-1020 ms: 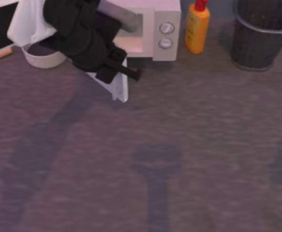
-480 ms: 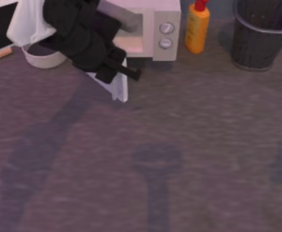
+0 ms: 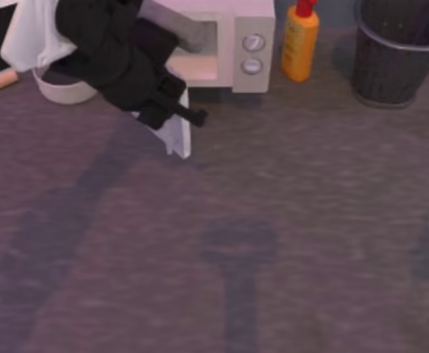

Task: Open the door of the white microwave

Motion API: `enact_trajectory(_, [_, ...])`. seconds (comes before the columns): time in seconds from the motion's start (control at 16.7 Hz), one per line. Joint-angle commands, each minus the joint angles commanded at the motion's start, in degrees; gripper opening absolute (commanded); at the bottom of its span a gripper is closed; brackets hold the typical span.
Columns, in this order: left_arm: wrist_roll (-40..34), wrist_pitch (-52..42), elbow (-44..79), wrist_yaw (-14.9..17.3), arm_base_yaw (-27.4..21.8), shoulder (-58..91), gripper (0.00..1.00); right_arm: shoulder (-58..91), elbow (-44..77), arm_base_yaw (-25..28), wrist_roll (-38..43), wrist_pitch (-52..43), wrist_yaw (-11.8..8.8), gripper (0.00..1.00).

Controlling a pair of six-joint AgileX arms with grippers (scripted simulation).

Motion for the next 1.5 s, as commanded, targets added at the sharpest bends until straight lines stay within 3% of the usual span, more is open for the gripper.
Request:
enact_trajectory(0.3, [6.2, -0.44, -2.15, 3.22, 2.41, -2.11, 0.0, 0.0, 0.0, 0.0, 0.0, 0.0, 0.0, 1.0])
enact_trajectory(1.5, [6.32, -0.46, -2.21, 3.29, 2.46, -2.14, 0.0, 0.0, 0.0, 0.0, 0.0, 0.0, 0.0, 1.0])
